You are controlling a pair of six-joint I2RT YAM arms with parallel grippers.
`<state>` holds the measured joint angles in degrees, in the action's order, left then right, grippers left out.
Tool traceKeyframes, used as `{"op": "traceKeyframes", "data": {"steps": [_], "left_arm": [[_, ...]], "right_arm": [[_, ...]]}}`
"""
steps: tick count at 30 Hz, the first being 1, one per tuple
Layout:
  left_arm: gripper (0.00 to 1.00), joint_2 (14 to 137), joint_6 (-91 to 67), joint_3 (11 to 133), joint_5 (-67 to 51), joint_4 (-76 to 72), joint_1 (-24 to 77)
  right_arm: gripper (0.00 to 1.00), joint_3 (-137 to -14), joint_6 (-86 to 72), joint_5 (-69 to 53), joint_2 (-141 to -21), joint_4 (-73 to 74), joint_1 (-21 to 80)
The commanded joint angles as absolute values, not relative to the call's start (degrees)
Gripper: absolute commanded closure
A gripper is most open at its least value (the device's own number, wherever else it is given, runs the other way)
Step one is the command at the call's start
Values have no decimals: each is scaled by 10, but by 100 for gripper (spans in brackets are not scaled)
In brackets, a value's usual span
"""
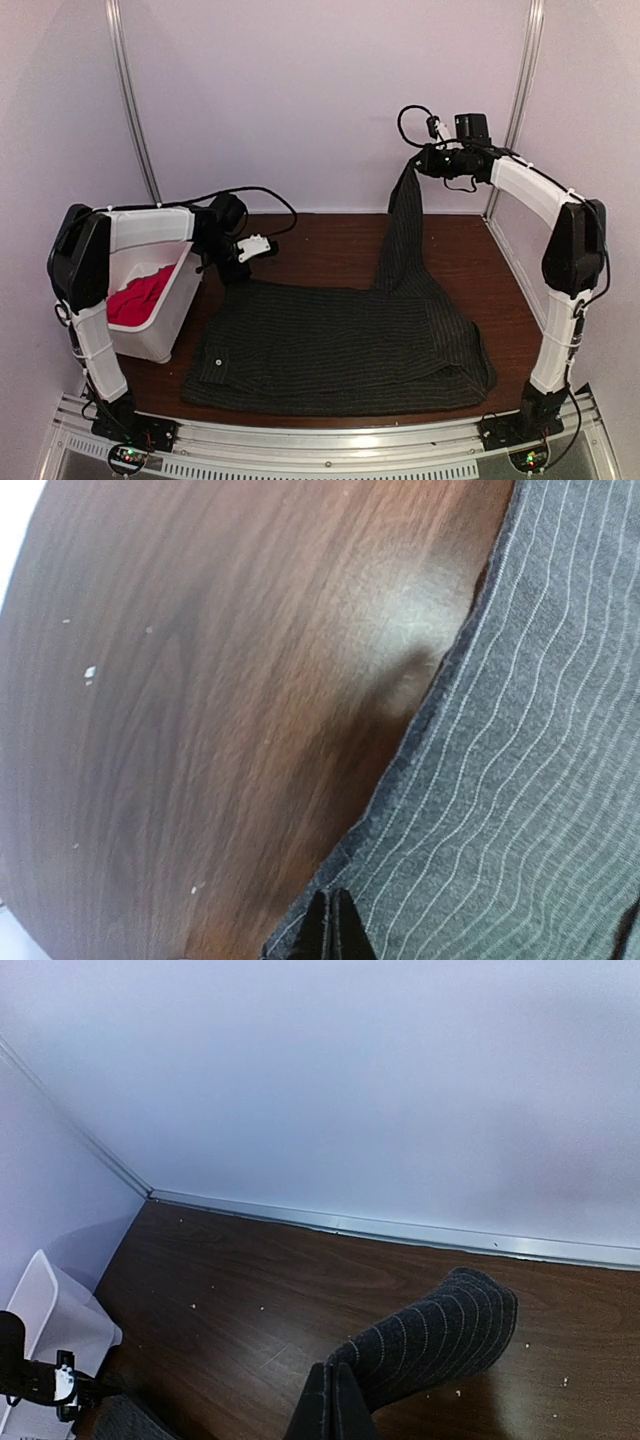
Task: Fold and stack the mixed laundry pile
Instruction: Pick up the 1/3-folded shirt from the center of the board, then fold the 1/3-folded shirt at the center of the board.
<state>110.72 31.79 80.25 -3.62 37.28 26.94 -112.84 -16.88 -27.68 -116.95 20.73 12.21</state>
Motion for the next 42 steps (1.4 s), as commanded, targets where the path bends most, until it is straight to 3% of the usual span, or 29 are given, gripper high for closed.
{"op": "traceKeyframes", "data": {"steps": [1,26,42], "left_arm": [[100,1043,301,775,-20,366,280],[100,822,269,600,125,407,416],[100,776,245,543,152,475,500]], "right_arm": [[100,-1048,-174,-285,-1066,177,131],[100,-664,-270,-233,-568,244,264],[100,-562,-394,-190,-387,326,424]]}}
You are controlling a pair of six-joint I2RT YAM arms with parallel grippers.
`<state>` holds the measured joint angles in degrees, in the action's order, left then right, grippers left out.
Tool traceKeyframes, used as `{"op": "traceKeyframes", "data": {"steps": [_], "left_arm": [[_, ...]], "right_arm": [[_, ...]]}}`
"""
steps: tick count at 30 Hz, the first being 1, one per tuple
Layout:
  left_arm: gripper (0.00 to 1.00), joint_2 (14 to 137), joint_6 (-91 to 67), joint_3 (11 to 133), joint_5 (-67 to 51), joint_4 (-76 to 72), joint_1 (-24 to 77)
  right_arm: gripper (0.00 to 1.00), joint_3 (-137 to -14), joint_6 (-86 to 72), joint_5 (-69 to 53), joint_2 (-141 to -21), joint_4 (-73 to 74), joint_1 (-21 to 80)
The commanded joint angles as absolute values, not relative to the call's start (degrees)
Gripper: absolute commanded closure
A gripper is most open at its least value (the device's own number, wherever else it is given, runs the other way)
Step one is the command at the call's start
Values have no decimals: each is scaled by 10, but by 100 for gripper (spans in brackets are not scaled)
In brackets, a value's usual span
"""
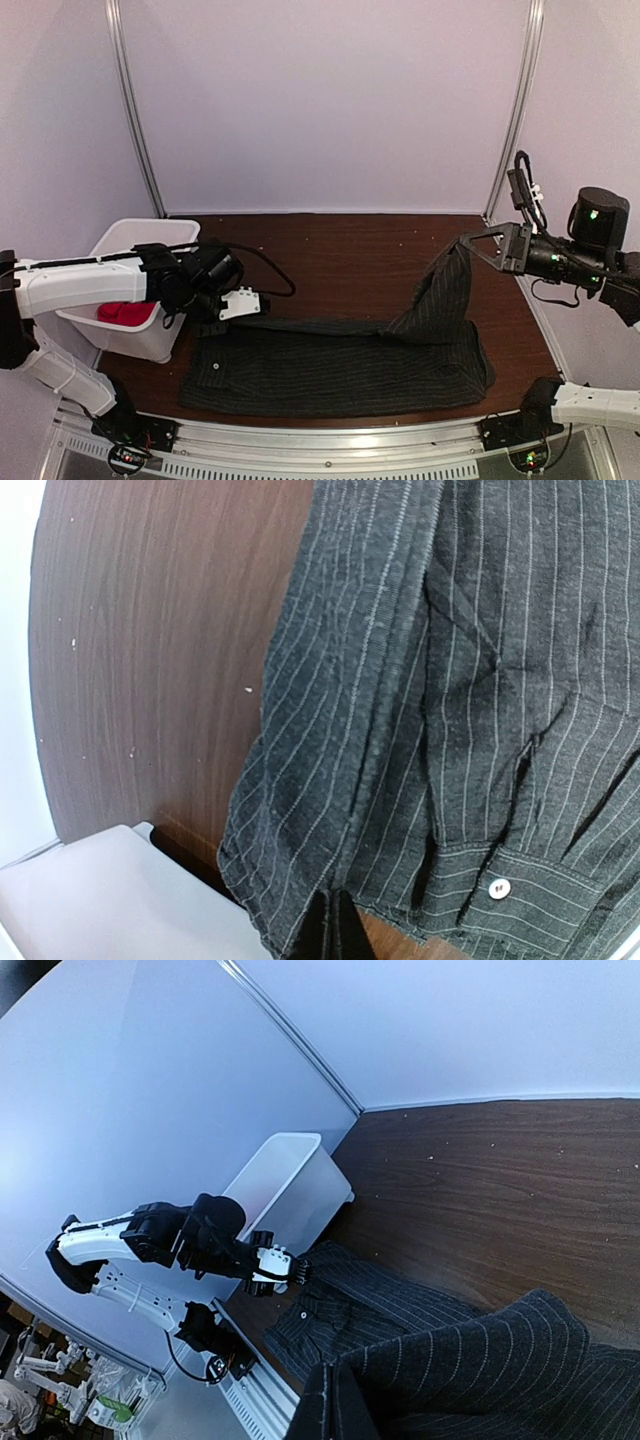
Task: Fold and stack the mixed laundry pile
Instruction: Fold the 1/3-folded shirt at the center of the board.
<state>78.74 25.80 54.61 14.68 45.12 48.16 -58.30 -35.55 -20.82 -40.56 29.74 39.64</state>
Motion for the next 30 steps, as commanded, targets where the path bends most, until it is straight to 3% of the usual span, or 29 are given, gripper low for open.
{"op": "traceKeyframes", "data": {"steps": [1,9,21,30], "left_arm": [[100,776,242,543,150,480,510],[100,801,224,540,126,506,560],[100,838,213,533,138,512,567],[100,869,215,536,141,500,568]], "right_arm": [[100,-556,-398,-190,-383,328,430],[100,-537,-391,-128,-391,357,439],[100,-652,-330,-40,-411,406,439],[100,-653,-305,-56,-434,400,439]]}}
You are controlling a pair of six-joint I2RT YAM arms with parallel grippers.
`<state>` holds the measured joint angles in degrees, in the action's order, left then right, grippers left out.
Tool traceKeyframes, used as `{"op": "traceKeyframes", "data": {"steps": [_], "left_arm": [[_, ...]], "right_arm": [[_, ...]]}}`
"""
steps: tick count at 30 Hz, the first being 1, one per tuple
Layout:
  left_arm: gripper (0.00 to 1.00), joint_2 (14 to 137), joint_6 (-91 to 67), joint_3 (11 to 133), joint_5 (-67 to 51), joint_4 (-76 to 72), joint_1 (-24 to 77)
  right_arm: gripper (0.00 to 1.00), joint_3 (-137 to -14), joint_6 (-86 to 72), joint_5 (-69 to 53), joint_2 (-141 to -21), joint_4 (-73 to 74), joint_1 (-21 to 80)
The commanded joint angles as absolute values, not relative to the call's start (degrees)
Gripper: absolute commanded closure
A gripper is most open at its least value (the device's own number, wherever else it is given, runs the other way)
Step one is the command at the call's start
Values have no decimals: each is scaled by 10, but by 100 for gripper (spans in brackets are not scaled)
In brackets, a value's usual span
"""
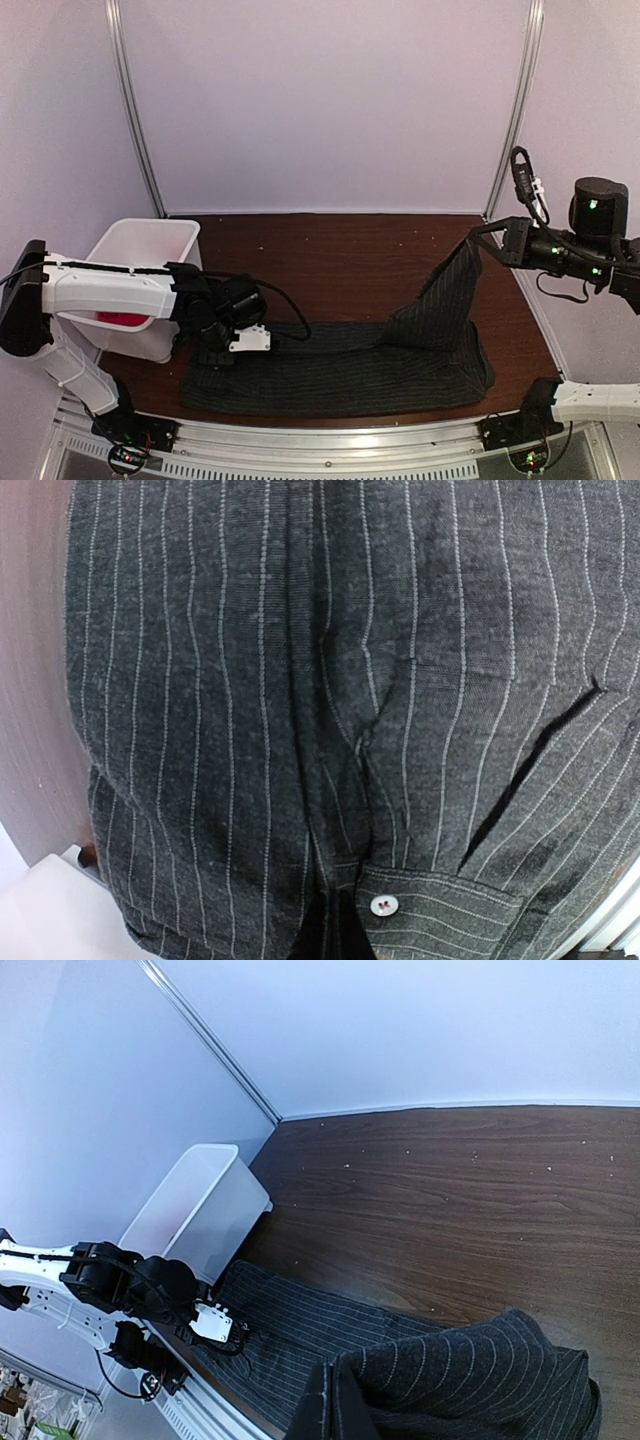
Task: Fold and stack the mixed laundry pile
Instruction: Fold the 1/3-folded shirt at the center of the board.
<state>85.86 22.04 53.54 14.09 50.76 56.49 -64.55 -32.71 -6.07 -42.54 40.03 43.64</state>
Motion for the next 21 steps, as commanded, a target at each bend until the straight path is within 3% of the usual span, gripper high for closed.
{"op": "traceKeyframes", "data": {"steps": [1,5,10,12,17,19,21], "left_arm": [[100,870,215,536,138,500,568],[100,876,220,541,122,498,567],[100,874,220,542,104,498,567],[91,864,213,547,96,499,567],[79,790,189,588,123,497,566],[62,766,177,599,137,477,565],[53,756,166,606,144,460,562]], "right_arm": [[100,-664,-298,-46,-435,407,439],[100,-701,-272,-18,-450,431,439],[100,-658,-277,-35,-460,409,439],[100,-630,-286,-45,-463,396,439],[100,-548,-316,-62,-468,357,439],[100,-499,-333,-81,-475,320,439],[100,-459,-349,-101,-491,279,439]]}}
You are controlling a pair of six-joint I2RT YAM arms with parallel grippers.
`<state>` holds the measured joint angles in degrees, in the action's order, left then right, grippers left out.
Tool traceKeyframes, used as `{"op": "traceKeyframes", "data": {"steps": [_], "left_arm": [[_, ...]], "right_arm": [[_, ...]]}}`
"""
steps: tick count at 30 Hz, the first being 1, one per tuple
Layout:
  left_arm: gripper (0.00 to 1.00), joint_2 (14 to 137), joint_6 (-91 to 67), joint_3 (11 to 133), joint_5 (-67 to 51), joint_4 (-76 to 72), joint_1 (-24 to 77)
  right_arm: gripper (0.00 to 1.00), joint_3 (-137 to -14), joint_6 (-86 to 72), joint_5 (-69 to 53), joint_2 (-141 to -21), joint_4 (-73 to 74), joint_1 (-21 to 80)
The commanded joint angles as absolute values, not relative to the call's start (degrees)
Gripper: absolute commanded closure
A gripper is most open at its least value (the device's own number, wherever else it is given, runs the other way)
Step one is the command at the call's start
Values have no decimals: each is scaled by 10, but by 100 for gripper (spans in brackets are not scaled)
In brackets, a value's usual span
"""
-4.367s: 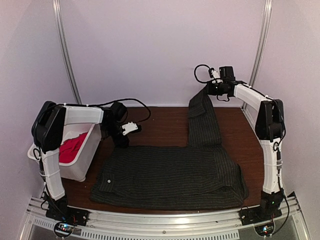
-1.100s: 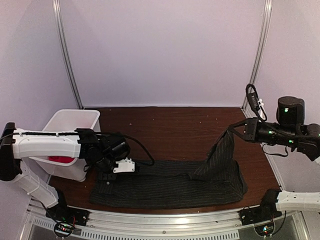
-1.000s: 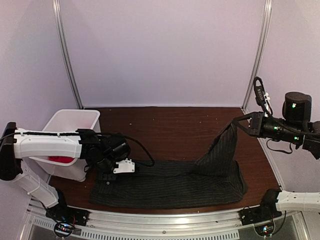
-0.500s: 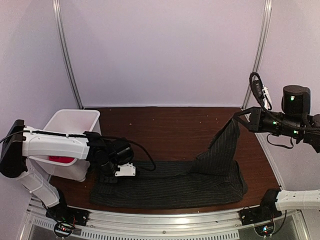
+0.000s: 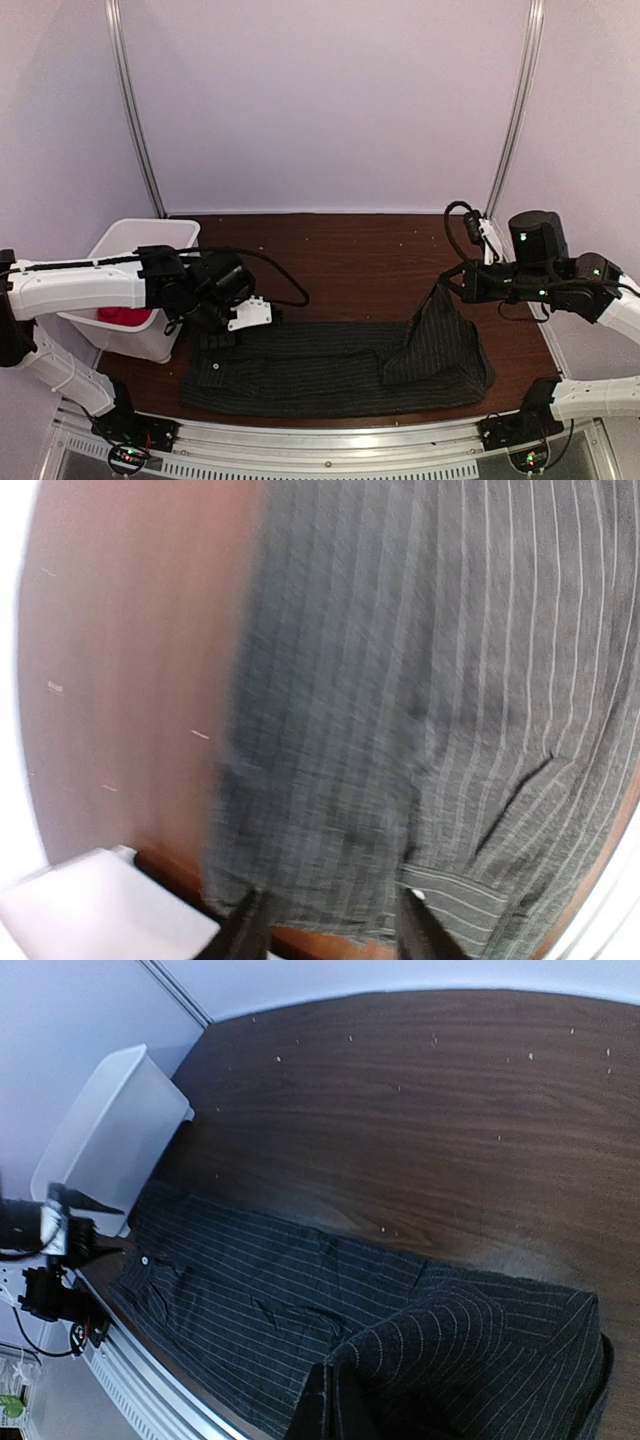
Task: Fold and stack the mixed laundry pile
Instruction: Fold the 1/3-folded shirt at the center of the board.
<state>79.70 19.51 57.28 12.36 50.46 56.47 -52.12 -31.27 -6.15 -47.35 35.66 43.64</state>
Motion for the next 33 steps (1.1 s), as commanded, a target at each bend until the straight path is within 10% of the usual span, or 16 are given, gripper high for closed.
{"op": "traceKeyframes", "data": {"steps": [1,22,33], "left_arm": [[50,756,160,607,150,450,561],[32,731,-28,467,-111,-83,543],[22,820,-69,413,-38,-331,665]], "right_arm": [[100,-443,-354,-108,-501,259,439],[100,-434,-319,-366,-638,-54,456],[100,-446,-310,-369,-625,-57,460]]}}
